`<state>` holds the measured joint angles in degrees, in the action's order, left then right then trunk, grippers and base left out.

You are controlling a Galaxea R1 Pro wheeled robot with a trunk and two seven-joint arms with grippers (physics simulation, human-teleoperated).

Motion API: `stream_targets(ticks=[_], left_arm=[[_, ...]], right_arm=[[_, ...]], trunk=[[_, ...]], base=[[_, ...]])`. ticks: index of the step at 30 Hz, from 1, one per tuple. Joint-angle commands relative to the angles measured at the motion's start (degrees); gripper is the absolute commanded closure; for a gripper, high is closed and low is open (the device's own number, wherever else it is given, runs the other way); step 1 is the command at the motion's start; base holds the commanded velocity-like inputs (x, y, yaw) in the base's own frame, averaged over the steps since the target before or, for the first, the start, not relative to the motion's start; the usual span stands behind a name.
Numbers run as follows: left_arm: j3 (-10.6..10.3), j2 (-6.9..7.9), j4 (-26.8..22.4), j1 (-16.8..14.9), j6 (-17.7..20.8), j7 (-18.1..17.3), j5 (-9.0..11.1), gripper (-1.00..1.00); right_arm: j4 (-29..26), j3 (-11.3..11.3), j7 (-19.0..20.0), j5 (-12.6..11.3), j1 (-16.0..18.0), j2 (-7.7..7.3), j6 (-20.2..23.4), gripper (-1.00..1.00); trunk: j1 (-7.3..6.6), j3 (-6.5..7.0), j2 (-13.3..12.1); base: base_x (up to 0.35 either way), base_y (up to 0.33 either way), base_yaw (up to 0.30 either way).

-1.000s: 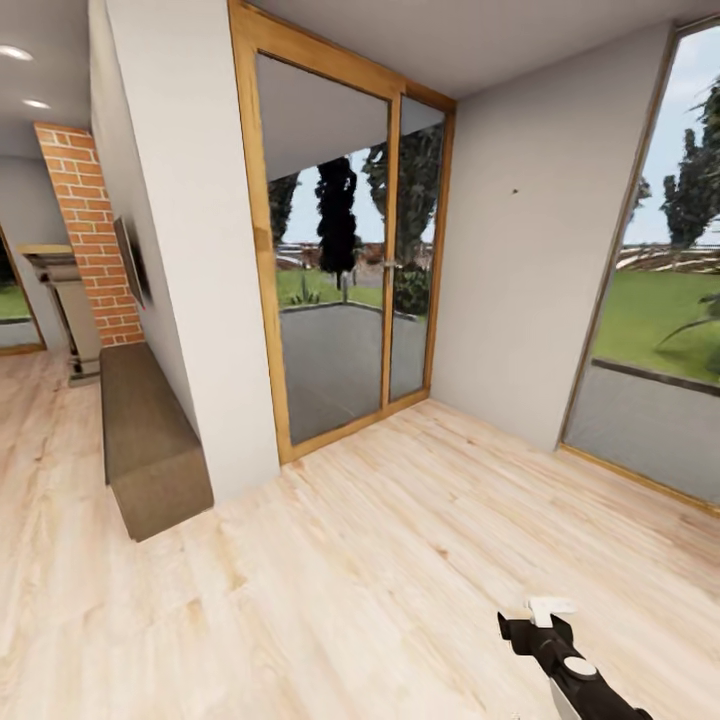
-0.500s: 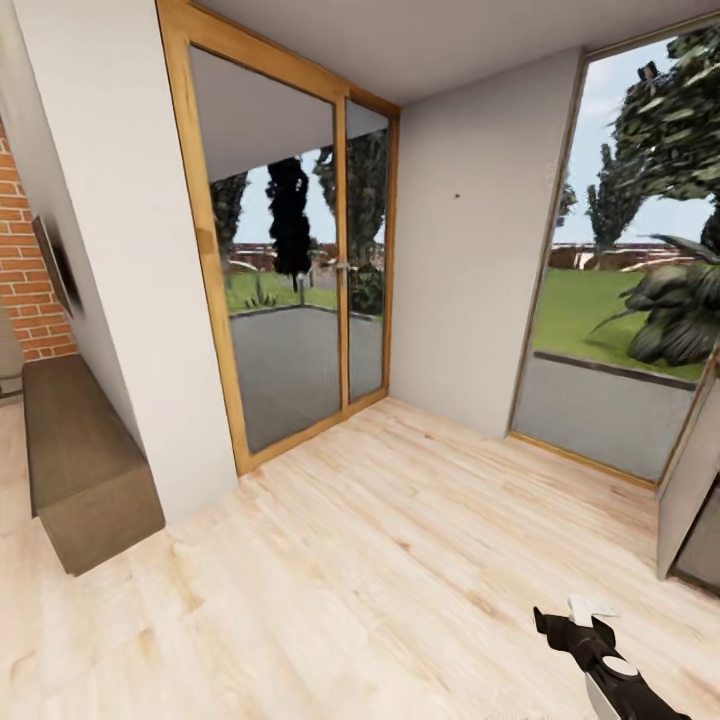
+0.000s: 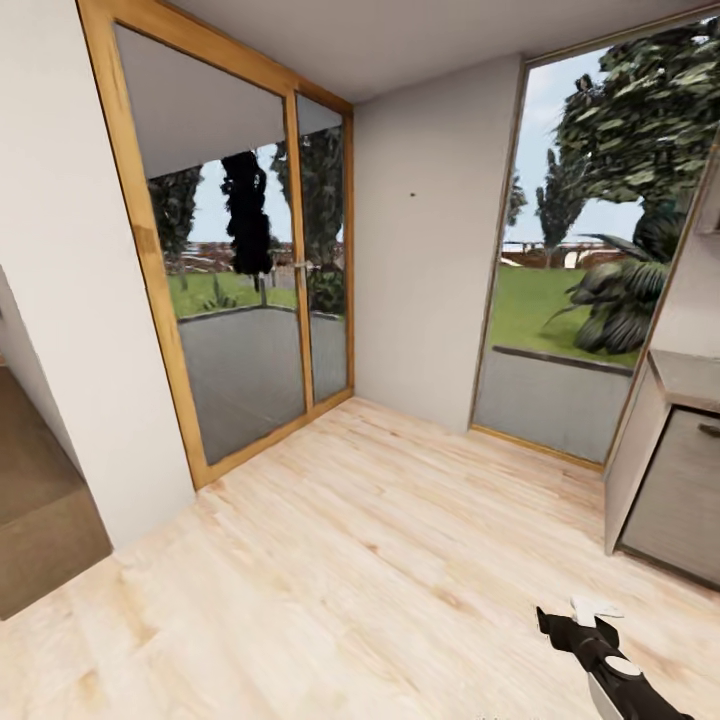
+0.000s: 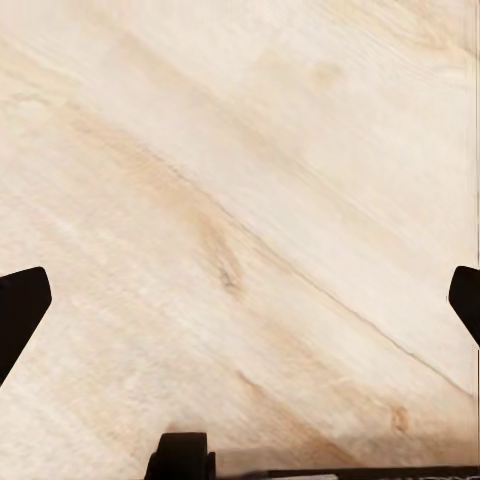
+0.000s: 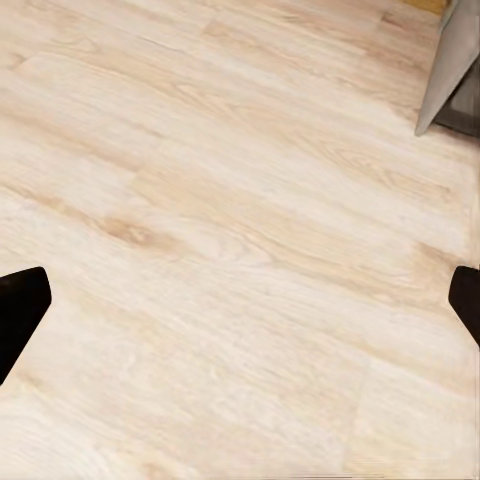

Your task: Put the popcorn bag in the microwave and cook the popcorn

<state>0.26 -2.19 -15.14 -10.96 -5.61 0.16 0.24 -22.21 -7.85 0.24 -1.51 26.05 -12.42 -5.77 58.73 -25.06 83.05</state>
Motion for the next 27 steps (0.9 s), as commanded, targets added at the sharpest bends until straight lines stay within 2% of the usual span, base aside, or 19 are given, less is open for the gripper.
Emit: stream_targets(ticks=[1,27], left_arm=[[0.0,0.00,0.0,0.1,-0.2,0.0,0.0,-1.00],[0.1,0.00,0.1,0.2,-0.2,0.1,0.1,-1.00]], right_arm=[[0.1,-0.1,0.0,-0.2,0.1,0.07,-0.2,-1.00],[0.2,0.0,-0.1,-0.1,0.0,0.36,-0.6,-1.00]], trunk=[[0.00,-0.06,0.0],[0.00,-0.06,0.0]], base=[[0.003,-0.002,-0.291],[0.000,0.000,-0.300]])
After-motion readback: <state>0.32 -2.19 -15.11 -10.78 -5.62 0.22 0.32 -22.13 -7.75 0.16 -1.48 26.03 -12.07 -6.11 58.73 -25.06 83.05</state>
